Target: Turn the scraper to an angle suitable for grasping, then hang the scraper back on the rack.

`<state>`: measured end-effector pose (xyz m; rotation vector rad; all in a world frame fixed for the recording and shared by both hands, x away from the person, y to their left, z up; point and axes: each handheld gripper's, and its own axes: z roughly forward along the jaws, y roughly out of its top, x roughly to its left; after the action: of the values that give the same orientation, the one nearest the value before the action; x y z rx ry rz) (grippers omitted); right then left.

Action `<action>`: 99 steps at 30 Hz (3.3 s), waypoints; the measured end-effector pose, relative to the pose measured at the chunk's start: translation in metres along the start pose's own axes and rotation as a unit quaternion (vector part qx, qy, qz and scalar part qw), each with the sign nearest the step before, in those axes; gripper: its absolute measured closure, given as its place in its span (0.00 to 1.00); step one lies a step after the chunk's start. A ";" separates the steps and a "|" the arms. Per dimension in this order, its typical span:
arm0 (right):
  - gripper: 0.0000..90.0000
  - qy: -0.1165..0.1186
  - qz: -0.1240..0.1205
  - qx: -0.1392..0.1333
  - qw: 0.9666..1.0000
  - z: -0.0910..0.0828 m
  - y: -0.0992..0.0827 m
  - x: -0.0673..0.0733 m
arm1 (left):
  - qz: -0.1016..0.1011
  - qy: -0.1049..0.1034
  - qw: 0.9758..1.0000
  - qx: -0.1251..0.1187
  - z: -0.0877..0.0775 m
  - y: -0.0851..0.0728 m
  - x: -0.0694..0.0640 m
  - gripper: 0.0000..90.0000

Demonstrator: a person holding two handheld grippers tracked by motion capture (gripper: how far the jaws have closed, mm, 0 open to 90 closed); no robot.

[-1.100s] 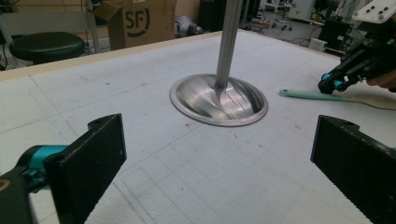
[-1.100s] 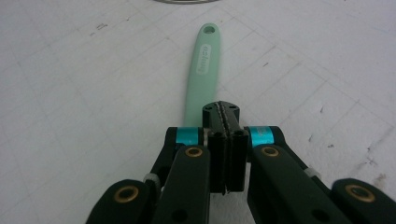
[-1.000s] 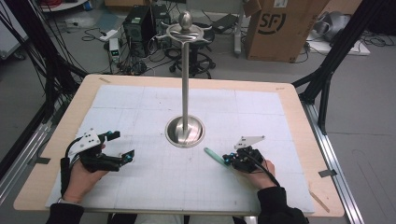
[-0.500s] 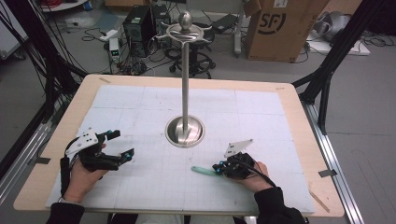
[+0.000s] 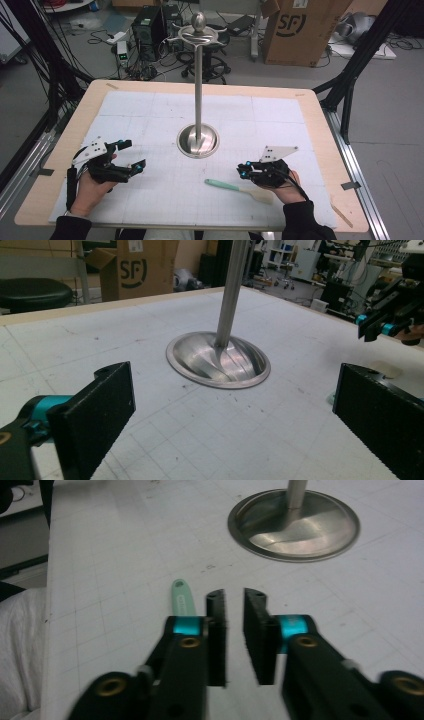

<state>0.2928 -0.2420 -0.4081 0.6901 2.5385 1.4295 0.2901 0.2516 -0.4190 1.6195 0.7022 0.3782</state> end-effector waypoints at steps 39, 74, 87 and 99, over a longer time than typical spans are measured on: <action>0.08 0.022 -0.035 0.168 0.985 0.011 0.007 0.003 | 0.014 0.007 1.000 0.010 0.000 -0.001 -0.005 0.04; 0.89 0.017 -0.112 0.409 0.906 0.057 0.034 0.029 | 0.009 0.006 1.000 0.015 0.000 -0.002 -0.003 0.04; 0.90 0.014 -0.080 0.326 0.942 0.039 0.022 0.021 | 0.006 0.005 1.000 0.017 0.000 -0.002 -0.002 0.04; 0.90 -0.016 0.009 0.108 0.994 0.002 0.026 0.002 | 0.007 0.005 1.000 0.019 0.000 -0.003 -0.003 0.04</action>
<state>0.2998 -0.2281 -0.3870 0.7632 2.6941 1.1483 0.2871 0.2500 -0.4211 1.6608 0.7109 0.3854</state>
